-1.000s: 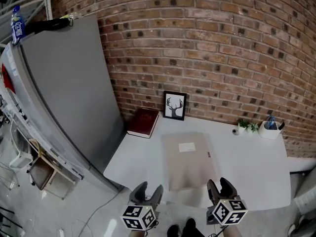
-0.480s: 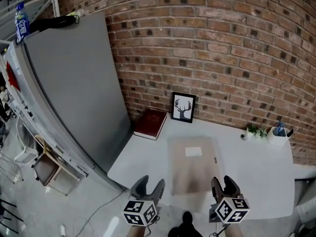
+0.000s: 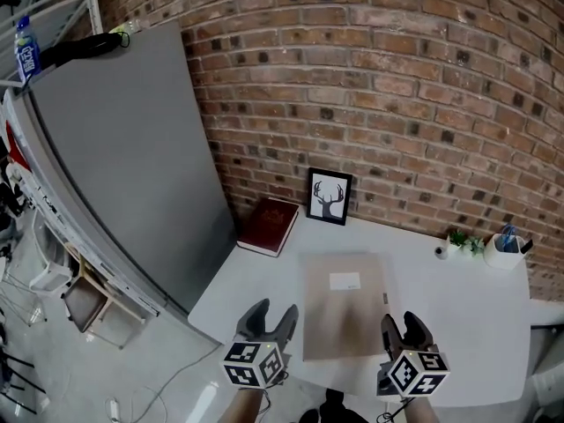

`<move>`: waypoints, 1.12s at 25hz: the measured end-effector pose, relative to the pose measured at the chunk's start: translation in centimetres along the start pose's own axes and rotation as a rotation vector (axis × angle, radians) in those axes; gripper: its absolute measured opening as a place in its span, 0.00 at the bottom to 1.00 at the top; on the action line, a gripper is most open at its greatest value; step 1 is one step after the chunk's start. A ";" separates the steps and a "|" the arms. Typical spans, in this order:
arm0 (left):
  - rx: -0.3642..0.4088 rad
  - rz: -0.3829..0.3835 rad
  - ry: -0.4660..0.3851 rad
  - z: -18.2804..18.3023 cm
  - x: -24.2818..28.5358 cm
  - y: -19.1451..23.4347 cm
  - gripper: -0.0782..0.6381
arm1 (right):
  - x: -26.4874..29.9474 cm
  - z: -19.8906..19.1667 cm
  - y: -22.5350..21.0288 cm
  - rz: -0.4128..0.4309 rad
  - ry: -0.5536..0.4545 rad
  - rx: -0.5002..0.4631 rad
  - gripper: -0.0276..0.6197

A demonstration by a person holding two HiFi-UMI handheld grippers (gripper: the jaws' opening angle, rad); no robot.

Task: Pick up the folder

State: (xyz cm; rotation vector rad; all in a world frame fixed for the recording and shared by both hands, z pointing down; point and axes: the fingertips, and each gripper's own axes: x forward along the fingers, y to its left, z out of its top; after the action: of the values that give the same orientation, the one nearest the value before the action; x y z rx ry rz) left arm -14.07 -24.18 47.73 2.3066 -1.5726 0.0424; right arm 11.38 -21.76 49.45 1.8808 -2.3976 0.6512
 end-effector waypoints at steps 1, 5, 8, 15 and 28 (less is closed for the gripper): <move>0.003 0.001 0.002 0.1 0.6 0.0 0.45 | 0.3 0.0 -0.2 0.003 0.002 0.002 0.38; 0.028 0.004 0.013 0.4 3.0 0.1 0.45 | 1.5 0.0 -1.2 0.012 0.015 0.012 0.38; 0.023 0.011 0.033 -0.1 4.8 0.3 0.45 | 2.2 0.0 -2.0 0.010 0.026 0.024 0.38; -0.074 0.032 0.125 -3.0 8.8 1.0 0.45 | 3.2 0.4 -3.3 0.011 0.032 0.030 0.38; -0.162 0.029 0.375 -10.7 12.6 1.3 0.45 | 3.0 -0.2 -4.9 -0.011 0.049 0.050 0.38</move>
State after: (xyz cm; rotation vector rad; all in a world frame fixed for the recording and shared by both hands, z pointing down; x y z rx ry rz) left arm -8.64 -32.67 60.87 2.0097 -1.3639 0.3231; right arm 15.10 -25.39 51.92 1.8719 -2.3611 0.7545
